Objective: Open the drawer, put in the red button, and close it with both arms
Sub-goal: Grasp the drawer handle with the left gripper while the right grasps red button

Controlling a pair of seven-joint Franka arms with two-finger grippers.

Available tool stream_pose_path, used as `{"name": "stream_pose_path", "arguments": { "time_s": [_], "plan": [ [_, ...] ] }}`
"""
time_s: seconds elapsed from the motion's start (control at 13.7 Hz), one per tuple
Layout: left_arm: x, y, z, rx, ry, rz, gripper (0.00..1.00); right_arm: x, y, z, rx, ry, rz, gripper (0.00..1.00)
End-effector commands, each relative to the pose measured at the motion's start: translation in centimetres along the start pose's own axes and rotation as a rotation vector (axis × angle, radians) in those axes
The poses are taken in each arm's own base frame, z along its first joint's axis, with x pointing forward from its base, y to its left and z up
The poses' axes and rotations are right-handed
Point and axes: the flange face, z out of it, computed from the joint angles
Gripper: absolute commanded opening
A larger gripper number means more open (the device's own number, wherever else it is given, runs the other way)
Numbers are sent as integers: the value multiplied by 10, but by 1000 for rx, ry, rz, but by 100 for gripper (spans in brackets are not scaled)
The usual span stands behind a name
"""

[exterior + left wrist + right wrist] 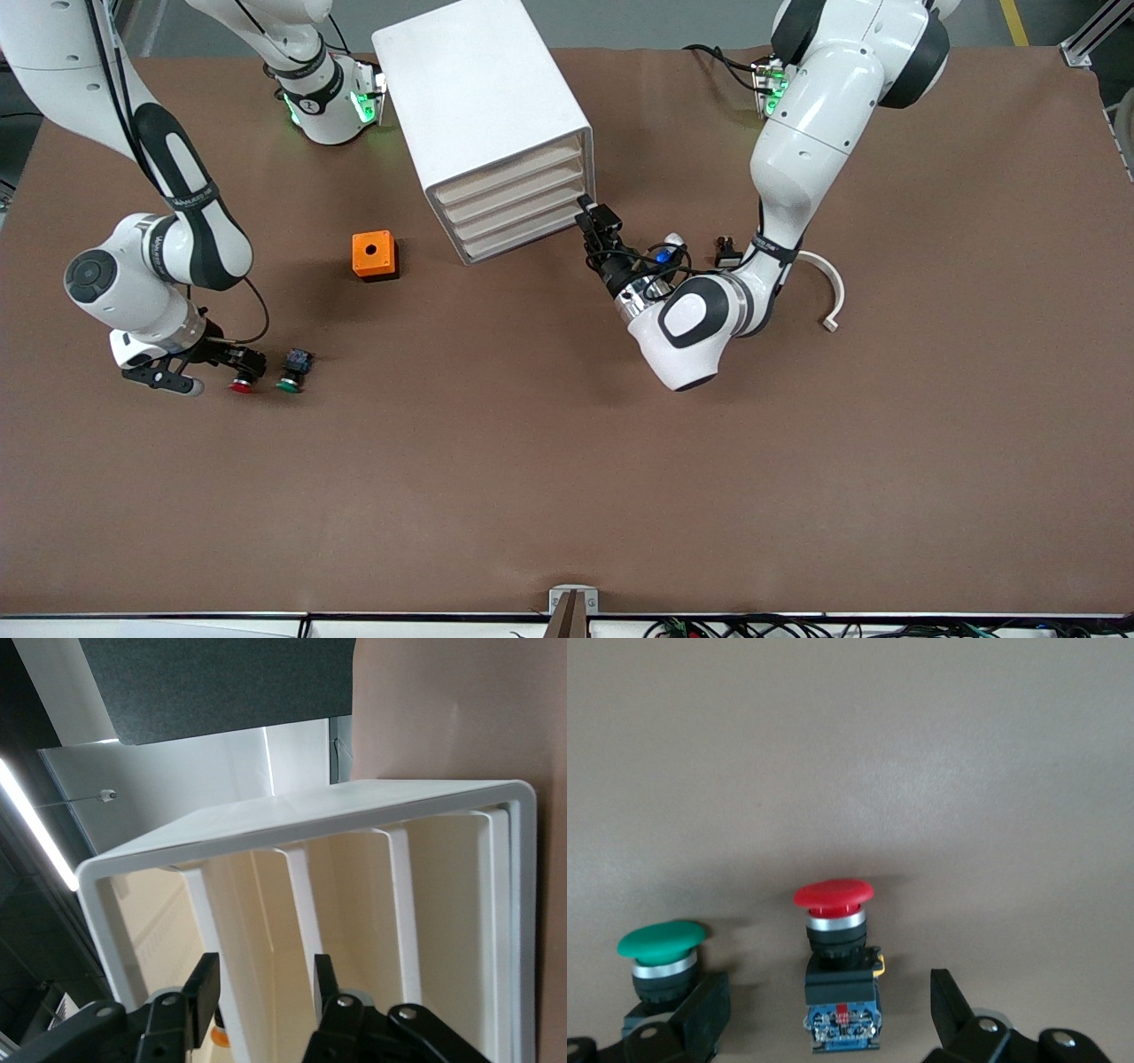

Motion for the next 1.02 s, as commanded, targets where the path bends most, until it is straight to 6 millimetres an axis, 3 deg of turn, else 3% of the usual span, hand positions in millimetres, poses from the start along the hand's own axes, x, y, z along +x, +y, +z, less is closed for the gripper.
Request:
{"name": "stream_pose_path", "arguments": {
  "time_s": [0.0,0.36,0.95],
  "plan": [
    [-7,13,5,-3,-19,-15,50,-9,-7,1,-1,2,41,100],
    [-19,14,42,10,32,-19,50,-13,-8,5,-2,-7,39,100],
    [-27,20,78,34,68,-81,51,-12,3,17,-8,-22,55,100]
  ]
}}
